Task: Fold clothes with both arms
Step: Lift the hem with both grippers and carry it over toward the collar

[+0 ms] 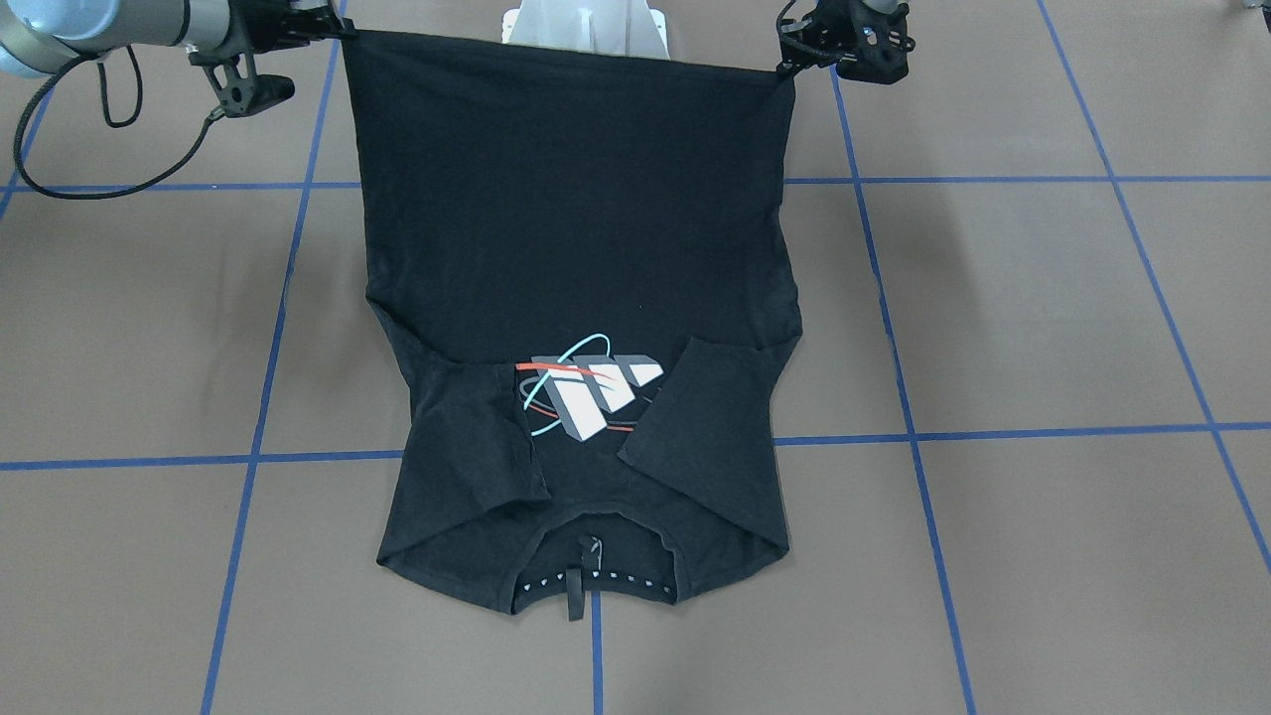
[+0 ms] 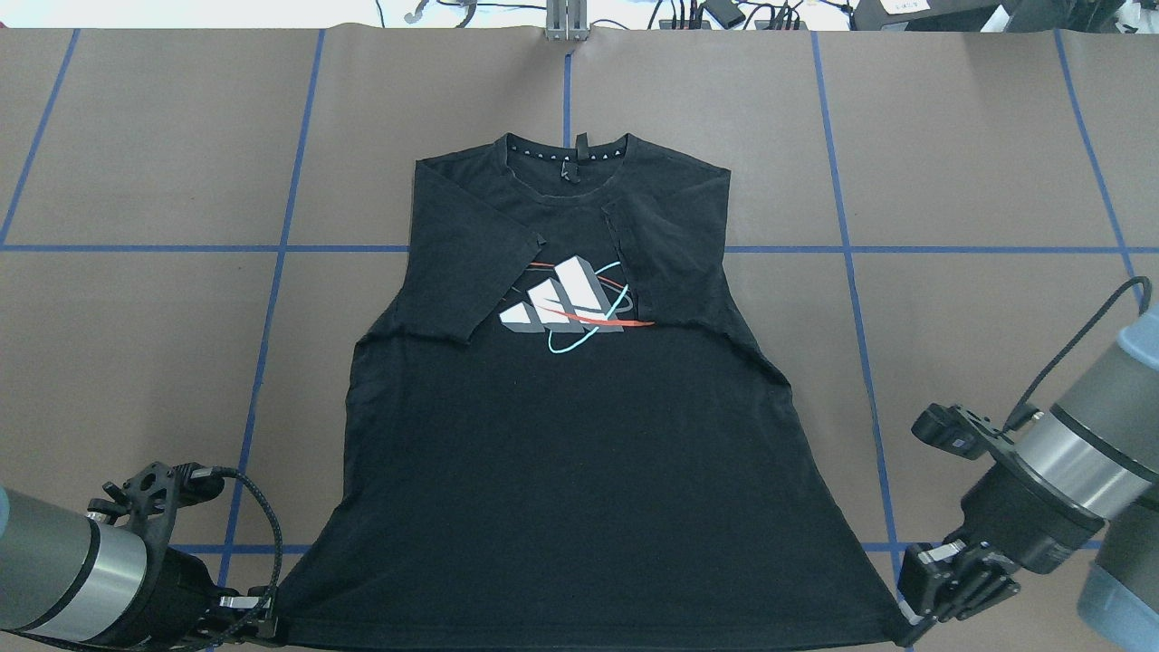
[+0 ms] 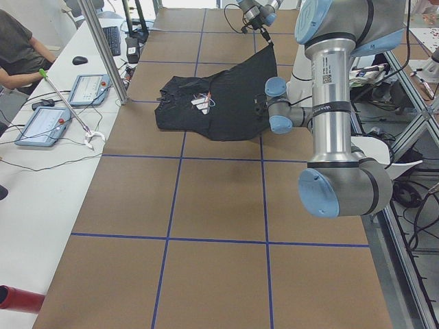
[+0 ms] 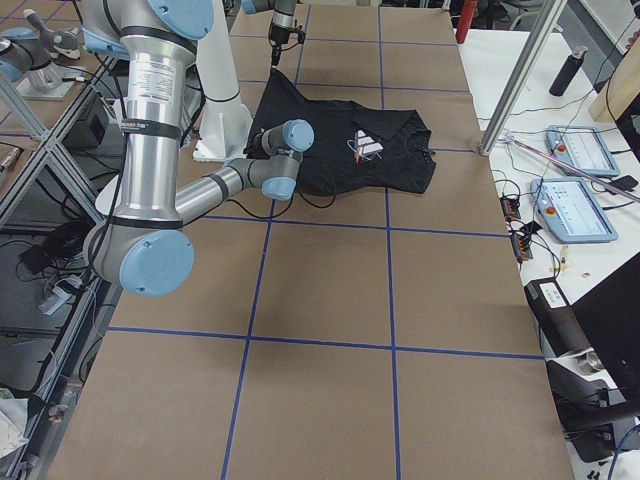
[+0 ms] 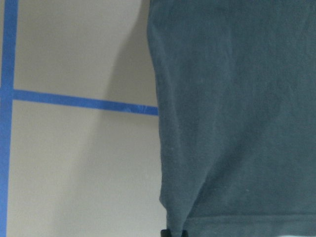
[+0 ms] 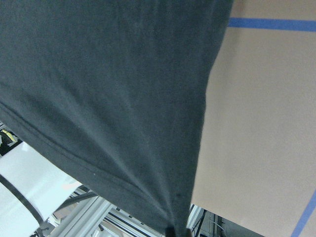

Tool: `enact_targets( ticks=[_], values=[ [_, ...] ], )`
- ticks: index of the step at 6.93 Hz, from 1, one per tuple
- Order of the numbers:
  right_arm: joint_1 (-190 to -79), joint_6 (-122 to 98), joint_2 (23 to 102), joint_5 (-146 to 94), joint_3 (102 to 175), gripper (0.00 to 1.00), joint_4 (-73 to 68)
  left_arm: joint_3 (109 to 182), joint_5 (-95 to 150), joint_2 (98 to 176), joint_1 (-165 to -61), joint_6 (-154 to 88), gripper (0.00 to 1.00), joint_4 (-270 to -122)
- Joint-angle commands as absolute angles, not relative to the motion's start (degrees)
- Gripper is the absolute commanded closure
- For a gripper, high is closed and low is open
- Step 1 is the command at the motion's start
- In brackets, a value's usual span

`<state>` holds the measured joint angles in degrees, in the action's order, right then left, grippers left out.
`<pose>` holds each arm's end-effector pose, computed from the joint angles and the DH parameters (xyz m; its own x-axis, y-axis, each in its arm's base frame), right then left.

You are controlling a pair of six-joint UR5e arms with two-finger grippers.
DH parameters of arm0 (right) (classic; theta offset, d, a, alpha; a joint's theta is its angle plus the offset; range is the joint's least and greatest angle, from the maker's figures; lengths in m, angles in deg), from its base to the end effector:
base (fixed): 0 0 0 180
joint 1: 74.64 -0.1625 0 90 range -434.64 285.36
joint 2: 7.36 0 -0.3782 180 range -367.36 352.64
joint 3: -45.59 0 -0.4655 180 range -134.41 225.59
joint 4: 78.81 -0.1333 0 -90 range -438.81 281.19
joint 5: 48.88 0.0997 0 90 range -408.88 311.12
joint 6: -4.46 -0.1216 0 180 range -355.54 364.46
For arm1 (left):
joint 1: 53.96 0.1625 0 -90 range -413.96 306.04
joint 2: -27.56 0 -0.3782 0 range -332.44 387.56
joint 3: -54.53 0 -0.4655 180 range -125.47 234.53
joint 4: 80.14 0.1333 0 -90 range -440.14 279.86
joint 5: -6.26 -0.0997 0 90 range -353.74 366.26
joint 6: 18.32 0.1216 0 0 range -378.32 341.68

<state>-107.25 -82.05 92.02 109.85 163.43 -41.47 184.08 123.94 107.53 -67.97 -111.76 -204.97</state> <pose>-0.3716 -0.2615 0.3082 0.2388 0.1265 0.9628 0.5628 0.7899 -0.2434 0.4466 -0.1906 0.2623 0.4308 -0.1622 -0.8878 -0.1664 0.9526 -0.2548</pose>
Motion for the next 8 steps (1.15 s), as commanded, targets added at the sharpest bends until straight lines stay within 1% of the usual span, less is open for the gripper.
enact_targets(
  ticks=[1,3,5,7,8],
  values=[
    [-106.63,-85.26,94.86,110.47,163.02,1.0,-47.95,186.0,126.41,107.89,-67.58,-111.84,1.0,-205.03],
    [-107.85,-85.27,92.67,109.6,160.31,1.0,-48.4,185.4,129.3,109.38,-68.98,-111.84,1.0,-205.03],
    [-115.9,-85.19,89.42,110.11,157.31,1.0,-48.49,184.7,129.31,114.98,-76.59,-111.84,1.0,-204.95],
    [-122.94,-85.36,82.41,111.52,151.7,1.0,-48.31,182.86,129.75,119.21,-83.72,-111.84,1.0,-205.03],
    [-125.41,-85.36,79.5,111.43,150.02,1.0,-47.88,181.19,130.79,122.19,-88.88,-111.75,1.0,-205.03]
  ],
)
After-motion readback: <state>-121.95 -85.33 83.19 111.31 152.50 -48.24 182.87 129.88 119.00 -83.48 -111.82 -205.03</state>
